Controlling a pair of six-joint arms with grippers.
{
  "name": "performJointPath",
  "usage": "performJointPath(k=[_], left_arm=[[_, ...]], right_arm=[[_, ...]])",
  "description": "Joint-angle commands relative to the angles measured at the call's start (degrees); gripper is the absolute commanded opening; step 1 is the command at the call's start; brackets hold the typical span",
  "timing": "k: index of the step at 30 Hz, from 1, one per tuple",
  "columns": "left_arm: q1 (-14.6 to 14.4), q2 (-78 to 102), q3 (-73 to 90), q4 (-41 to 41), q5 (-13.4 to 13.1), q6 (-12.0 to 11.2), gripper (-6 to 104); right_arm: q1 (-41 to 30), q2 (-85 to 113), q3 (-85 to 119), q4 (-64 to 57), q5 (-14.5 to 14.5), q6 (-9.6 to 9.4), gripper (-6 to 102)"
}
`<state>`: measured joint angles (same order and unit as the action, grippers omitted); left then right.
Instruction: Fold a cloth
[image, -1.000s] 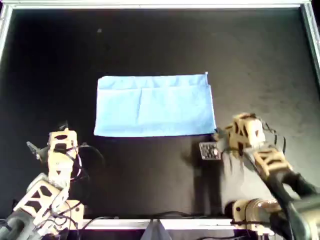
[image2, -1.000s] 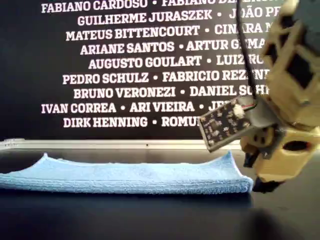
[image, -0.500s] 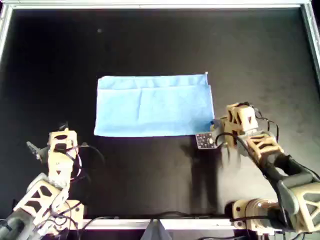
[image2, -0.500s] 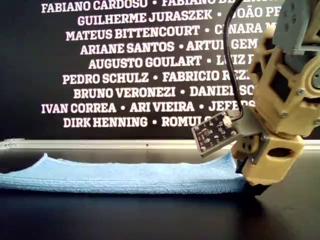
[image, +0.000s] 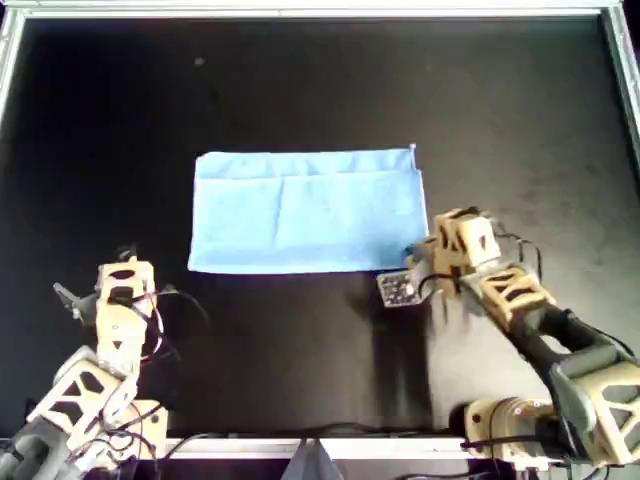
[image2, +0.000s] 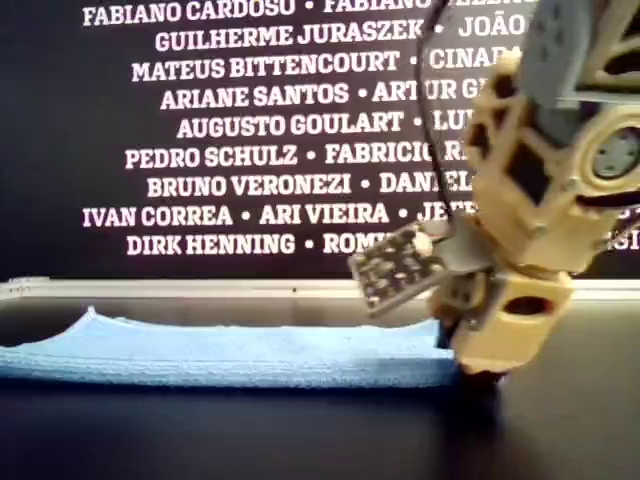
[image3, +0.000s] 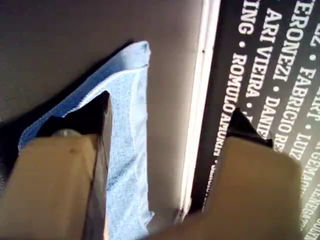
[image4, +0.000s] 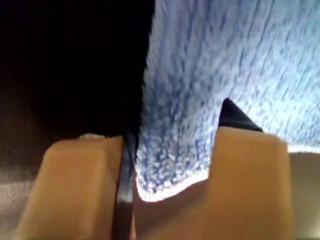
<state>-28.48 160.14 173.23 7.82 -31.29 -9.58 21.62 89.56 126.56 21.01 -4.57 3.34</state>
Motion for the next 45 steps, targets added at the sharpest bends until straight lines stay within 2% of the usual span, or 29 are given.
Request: performJointPath(k=[1, 4, 9, 12, 30, 33, 37, 38, 42, 45], left_arm=[[-0.26, 0.18, -0.70, -0.35, 0.09, 0.35, 81], [-0.26, 0.18, -0.70, -0.35, 0.00, 0.35, 81], [-0.26, 0.18, -0.70, -0.35, -0.09, 0.35, 81], [-0.26, 0.18, -0.70, -0.35, -0.18, 0.35, 81], [-0.26, 0.18, -0.70, -0.35, -0.44, 0.35, 81], [-0.26, 0.18, -0.70, -0.35, -0.44, 0.35, 81], [-0.26, 0.18, -0.70, -0.35, -0.44, 0.35, 81], [-0.26, 0.18, -0.70, -0.35, -0.44, 0.35, 81], [-0.26, 0.18, -0.70, -0.35, -0.44, 0.35, 81], [-0.26, 0.26, -0.70, -0.35, -0.44, 0.35, 81]], right_arm=[[-0.09, 0.53, -3.08, -1.32, 0.53, 0.26, 67], [-0.26, 0.53, -3.08, -1.32, 0.53, 0.26, 61], [-0.35, 0.44, -3.08, -2.11, 0.53, 0.35, 43], [-0.44, 0.26, -3.96, -2.20, 0.53, 0.35, 38], [-0.35, -4.31, -8.70, -2.20, 0.44, 0.35, 35], [-0.26, -3.78, -8.53, -2.20, -0.35, 0.35, 24], [-0.35, -3.69, -8.88, -2.20, -0.44, 0.35, -4], [-0.26, -3.69, -8.70, -2.20, -0.44, 0.35, -5], [-0.18, -3.43, -8.61, -2.20, -0.44, 0.35, 3], [0.62, -2.46, -9.93, -2.11, -0.44, 0.35, 1]])
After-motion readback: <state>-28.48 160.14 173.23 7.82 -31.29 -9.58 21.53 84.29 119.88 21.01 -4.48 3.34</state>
